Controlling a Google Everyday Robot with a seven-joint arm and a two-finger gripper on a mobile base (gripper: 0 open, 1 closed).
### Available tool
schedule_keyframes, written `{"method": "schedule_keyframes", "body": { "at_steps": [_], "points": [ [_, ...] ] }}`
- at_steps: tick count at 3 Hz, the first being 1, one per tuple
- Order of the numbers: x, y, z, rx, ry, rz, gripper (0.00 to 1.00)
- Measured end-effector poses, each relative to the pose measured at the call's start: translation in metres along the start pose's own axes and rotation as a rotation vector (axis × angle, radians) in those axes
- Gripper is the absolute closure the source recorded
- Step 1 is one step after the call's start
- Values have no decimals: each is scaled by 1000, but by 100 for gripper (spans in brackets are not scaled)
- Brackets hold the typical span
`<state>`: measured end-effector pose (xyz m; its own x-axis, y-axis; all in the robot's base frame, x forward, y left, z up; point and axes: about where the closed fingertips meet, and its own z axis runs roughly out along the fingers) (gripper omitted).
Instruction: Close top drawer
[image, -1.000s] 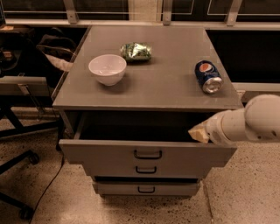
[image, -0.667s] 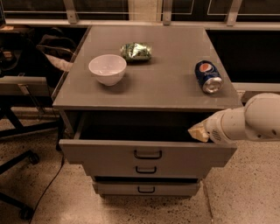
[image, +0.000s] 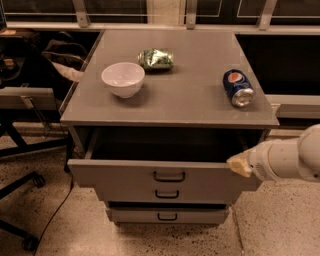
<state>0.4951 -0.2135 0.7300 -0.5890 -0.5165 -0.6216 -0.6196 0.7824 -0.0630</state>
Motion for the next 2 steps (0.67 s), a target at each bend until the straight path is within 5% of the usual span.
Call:
{"method": "schedule_keyframes", "body": {
  "at_steps": [2],
  "points": [
    [36,11,9,30,15,93,100]
  ]
}}
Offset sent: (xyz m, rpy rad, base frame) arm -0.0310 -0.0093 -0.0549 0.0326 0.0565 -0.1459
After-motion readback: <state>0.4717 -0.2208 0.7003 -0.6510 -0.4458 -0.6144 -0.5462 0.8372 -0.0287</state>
